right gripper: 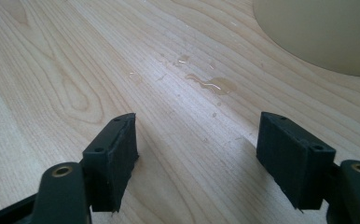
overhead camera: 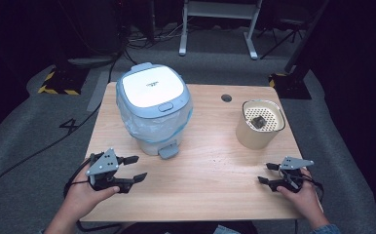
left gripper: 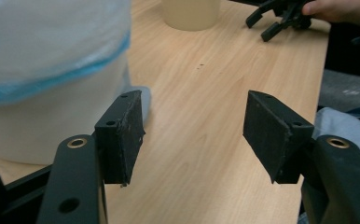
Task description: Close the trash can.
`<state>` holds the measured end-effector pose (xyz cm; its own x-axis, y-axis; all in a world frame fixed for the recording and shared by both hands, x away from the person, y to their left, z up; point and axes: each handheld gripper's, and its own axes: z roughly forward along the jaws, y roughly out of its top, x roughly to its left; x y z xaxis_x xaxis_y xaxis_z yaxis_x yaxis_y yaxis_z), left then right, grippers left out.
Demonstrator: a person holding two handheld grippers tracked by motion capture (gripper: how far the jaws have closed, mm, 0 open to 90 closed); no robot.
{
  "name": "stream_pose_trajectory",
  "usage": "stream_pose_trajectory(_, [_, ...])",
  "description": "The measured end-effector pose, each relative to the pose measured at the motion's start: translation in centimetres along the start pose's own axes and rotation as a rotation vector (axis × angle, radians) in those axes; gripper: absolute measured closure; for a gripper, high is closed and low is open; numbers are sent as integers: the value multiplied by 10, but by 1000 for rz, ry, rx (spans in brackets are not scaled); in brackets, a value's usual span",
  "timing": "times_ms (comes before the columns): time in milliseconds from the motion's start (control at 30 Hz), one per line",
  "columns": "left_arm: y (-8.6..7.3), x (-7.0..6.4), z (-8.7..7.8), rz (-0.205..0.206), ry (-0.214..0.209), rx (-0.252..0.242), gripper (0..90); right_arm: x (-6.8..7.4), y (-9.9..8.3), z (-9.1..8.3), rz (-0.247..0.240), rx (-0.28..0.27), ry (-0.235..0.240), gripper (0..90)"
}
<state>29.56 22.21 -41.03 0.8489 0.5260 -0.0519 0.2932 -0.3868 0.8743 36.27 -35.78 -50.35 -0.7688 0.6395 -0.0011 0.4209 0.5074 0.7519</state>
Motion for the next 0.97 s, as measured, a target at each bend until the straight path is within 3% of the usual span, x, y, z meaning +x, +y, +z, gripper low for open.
stream_pose_trajectory(133, [-18, 3, 15, -31, 19, 33, 381, 0, 0, 0, 1, 0, 0, 290])
stream_pose_trajectory(367, [-45, 9, 35, -89, 120, 106, 367, 0, 0, 0, 0, 0, 0, 290])
stream_pose_trajectory(500, [-60, 12, 43, -110, 137, 140, 349, 0, 0, 0, 0, 0, 0, 290])
stream_pose_trajectory(600, [-72, 12, 53, -121, 151, 199, 337, 0, 0, 0, 0, 0, 0, 290])
stream_pose_trajectory(667, [-74, 11, 57, -111, 162, 260, 316, 0, 0, 0, 1, 0, 0, 290])
stream_pose_trajectory(867, [-73, 13, 62, -120, 208, 293, 158, 0, 0, 0, -1, 0, 0, 289])
stream_pose_trajectory(967, [-73, 13, 62, -120, 208, 293, 152, 0, 0, 0, -3, 0, 1, 283])
